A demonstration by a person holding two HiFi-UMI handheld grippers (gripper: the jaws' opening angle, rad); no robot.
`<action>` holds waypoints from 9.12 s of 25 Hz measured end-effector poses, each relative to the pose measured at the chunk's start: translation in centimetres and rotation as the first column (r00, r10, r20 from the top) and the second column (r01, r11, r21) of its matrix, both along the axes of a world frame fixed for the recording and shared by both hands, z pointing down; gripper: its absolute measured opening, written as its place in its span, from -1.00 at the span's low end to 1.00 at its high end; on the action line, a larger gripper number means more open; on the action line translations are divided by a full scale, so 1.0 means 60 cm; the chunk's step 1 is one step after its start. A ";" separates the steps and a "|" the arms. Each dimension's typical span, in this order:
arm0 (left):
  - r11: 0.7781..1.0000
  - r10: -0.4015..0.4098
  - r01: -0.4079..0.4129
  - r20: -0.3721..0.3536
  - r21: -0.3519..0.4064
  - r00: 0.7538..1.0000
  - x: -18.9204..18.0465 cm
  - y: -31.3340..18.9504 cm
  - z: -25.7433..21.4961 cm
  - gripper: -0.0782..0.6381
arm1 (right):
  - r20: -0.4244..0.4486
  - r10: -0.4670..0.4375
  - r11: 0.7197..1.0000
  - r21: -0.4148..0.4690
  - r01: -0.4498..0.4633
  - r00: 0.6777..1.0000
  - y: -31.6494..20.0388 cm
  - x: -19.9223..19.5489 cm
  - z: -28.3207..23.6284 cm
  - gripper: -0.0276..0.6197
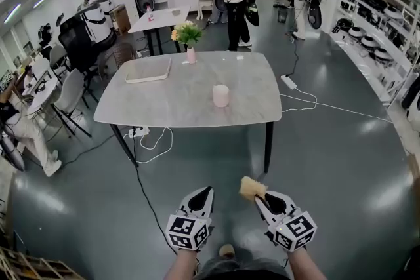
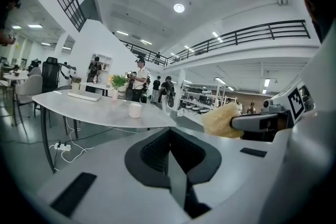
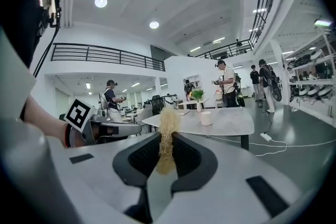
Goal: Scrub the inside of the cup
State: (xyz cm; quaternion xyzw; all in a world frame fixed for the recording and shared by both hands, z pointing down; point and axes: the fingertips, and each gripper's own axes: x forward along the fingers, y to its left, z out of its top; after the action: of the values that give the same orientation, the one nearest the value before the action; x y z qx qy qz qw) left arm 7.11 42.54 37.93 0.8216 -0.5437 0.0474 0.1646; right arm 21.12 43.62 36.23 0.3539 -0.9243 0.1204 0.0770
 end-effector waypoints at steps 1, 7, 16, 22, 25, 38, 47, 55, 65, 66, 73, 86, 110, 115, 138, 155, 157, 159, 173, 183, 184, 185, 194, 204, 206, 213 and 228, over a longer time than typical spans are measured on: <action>1.000 -0.005 0.005 0.001 0.000 1.000 -0.008 -0.005 0.000 -0.75 | 0.005 0.000 1.000 -0.002 0.000 1.000 -0.006 -0.004 0.000 -0.73; 1.000 -0.016 0.016 -0.017 -0.019 1.000 -0.032 -0.035 0.007 -0.75 | 0.014 -0.014 1.000 -0.016 0.015 1.000 -0.037 -0.030 -0.004 -0.73; 0.999 -0.037 0.035 -0.041 -0.037 0.998 -0.065 -0.143 0.030 -0.75 | 0.017 -0.028 0.999 -0.036 0.029 0.999 -0.162 -0.060 0.018 -0.73; 0.998 -0.056 0.055 -0.040 -0.028 0.998 -0.090 -0.266 0.026 -0.75 | 0.009 -0.069 0.997 -0.018 0.069 0.998 -0.281 -0.088 0.011 -0.73; 0.999 -0.024 0.022 -0.044 -0.041 0.999 -0.079 -0.317 0.025 -0.75 | 0.011 -0.066 0.997 -0.030 0.066 0.998 -0.335 -0.090 0.010 -0.73; 0.998 -0.012 0.011 -0.007 -0.058 1.000 -0.081 -0.509 0.047 -0.75 | 0.042 -0.078 0.995 -0.059 0.081 0.996 -0.524 -0.103 0.034 -0.73; 0.996 0.043 -0.036 0.095 -0.080 0.995 -0.092 -0.600 0.068 -0.74 | 0.058 -0.078 0.992 -0.090 0.083 0.995 -0.605 -0.124 0.037 -0.73; 0.978 0.171 -0.145 0.174 -0.151 0.970 -0.101 -0.685 0.121 -0.39 | 0.051 -0.012 0.991 -0.131 0.019 0.999 -0.678 -0.141 0.057 -0.73; 0.908 0.404 -0.345 0.280 -0.237 0.871 -0.085 -0.748 0.189 0.05 | -0.038 -0.020 0.988 -0.152 0.014 0.999 -0.767 -0.189 0.073 -0.73; 0.903 0.415 -0.352 0.288 -0.245 0.863 -0.085 -0.755 0.196 0.11 | -0.058 -0.028 0.988 -0.153 0.019 0.998 -0.775 -0.194 0.075 -0.73; 0.861 0.503 -0.439 0.296 -0.257 0.812 -0.077 -0.778 0.214 0.22 | -0.264 -0.141 0.980 -0.177 0.096 0.954 -0.816 -0.239 0.087 -0.73; 0.731 0.681 -0.619 0.374 -0.288 0.629 -0.148 -0.872 0.220 0.22 | -0.574 -0.393 0.909 -0.362 0.209 0.718 -0.842 -0.282 0.138 -0.73; 0.246 0.836 -0.920 0.548 -0.304 0.043 -0.080 -0.908 0.236 -0.42 | -0.662 -0.574 0.813 -0.528 0.244 0.481 -0.845 -0.310 0.224 -0.73; 0.278 0.828 -0.915 0.556 -0.294 0.073 -0.081 -0.903 0.230 -0.52 | -0.611 -0.641 0.763 -0.574 0.299 0.464 -0.832 -0.314 0.217 -0.73; 0.517 0.808 -0.766 0.513 -0.382 0.290 -0.129 -0.769 0.233 -0.57 | -0.570 -0.591 0.784 -0.573 0.240 0.571 -0.848 -0.304 0.187 -0.73; 0.507 0.831 -0.765 0.461 -0.397 0.312 -0.040 -0.685 0.234 -0.66 | -0.586 -0.644 0.755 -0.592 0.282 0.492 -0.814 -0.336 0.220 -0.73; 0.533 0.816 -0.750 0.472 -0.391 0.334 -0.031 -0.690 0.235 -0.67 | -0.580 -0.651 0.752 -0.583 0.309 0.490 -0.813 -0.339 0.208 -0.73; 0.555 0.807 -0.734 0.466 -0.392 0.362 -0.027 -0.692 0.235 -0.67 | -0.564 -0.649 0.751 -0.581 0.313 0.510 -0.814 -0.336 0.191 -0.73; 0.603 0.783 -0.691 0.459 -0.399 0.419 -0.001 -0.696 0.234 -0.67 | -0.715 -0.551 0.833 -0.499 0.238 0.431 -0.838 -0.324 0.237 -0.73; 0.641 0.758 -0.579 0.298 -0.504 0.580 -0.133 -0.741 0.253 -0.66 | -0.655 -0.640 0.767 -0.507 0.395 0.401 -0.821 -0.324 0.228 -0.73; 0.652 0.750 -0.579 0.304 -0.489 0.588 -0.137 -0.756 0.250 -0.54 | -0.666 -0.642 0.761 -0.494 0.420 0.379 -0.819 -0.323 0.227 -0.73; 0.648 0.756 -0.594 0.309 -0.477 0.577 -0.135 -0.767 0.246 -0.12 | -0.680 -0.642 0.755 -0.479 0.449 0.354 -0.817 -0.323 0.227 -0.73; 0.416 0.853 -0.838 0.470 -0.354 0.224 -0.056 -0.788 0.249 0.40 | -0.763 -0.604 0.707 -0.378 0.598 0.231 -0.804 -0.326 0.198 -0.73; 0.477 0.825 -0.824 0.479 -0.305 0.300 -0.045 -0.793 0.255 0.40 | -0.729 -0.552 0.833 -0.499 0.238 0.404 -0.828 -0.323 0.226 -0.73; 0.567 0.786 -0.765 0.478 -0.306 0.391 -0.048 -0.798 0.254 0.40 | -0.728 -0.564 0.825 -0.517 0.230 0.389 -0.825 -0.329 0.234 -0.73; 0.809 0.588 -0.479 0.483 -0.341 0.649 -0.066 -0.798 0.255 0.40 | -0.569 -0.661 0.730 -0.638 0.246 0.489 -0.802 -0.347 0.223 -0.73; 0.841 0.530 -0.366 0.467 -0.399 0.708 -0.072 -0.729 0.256 0.40 | -0.671 -0.656 0.751 -0.622 0.219 0.346 -0.793 -0.338 0.242 -0.73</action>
State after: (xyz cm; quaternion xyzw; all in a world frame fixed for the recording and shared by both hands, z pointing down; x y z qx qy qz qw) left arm 2.82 -1.22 53.28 0.8468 -0.3368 0.4008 0.0942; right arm 0.85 -3.98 50.73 0.0675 -0.7640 0.0986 0.6340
